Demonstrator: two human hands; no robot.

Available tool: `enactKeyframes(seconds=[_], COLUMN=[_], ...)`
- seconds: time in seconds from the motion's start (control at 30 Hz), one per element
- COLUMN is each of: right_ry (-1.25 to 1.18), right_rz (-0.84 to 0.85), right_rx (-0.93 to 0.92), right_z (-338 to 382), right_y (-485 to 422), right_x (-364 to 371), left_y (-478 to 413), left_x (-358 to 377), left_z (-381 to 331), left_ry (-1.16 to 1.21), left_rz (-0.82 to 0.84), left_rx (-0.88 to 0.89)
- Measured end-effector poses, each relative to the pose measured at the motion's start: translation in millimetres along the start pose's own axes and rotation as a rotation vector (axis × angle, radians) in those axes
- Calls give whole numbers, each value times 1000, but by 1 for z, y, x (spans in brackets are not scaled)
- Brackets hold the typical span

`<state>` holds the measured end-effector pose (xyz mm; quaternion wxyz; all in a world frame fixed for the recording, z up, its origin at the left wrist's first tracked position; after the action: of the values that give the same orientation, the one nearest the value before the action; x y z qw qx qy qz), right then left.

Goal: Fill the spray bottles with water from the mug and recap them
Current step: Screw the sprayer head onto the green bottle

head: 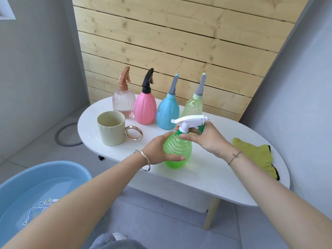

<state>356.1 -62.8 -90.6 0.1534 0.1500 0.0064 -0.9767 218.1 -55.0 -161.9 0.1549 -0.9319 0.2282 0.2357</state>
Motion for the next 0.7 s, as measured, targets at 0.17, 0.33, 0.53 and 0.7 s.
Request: enactKeyframes(seconds=[0.17, 0.33, 0.53, 0.7], right_ry=[23, 48, -46, -116], right_rz=[-114, -75, -510, -581], right_rx=[4, 52, 91, 143], right_z=[-4, 2, -13, -53], right_y=[0, 4, 42, 65], right_x=[-2, -3, -23, 22], left_y=[0, 4, 8, 16], left_x=[2, 3, -12, -10], left_z=[3, -1, -7, -15], left_ry=[7, -31, 235, 365], left_rz=[-59, -81, 17, 69], left_rx=[-23, -87, -251, -376])
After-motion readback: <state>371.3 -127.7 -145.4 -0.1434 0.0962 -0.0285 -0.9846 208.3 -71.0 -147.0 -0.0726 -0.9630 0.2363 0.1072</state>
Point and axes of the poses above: each hand's wrist, its own y-axis away from the middle knuckle, its own x-axis out of the palm, z = x × y, the point moved 6 cm from there along -y, towards the middle knuckle, and after that the axes turned 6 degrees about x, right-handed, at the moved point
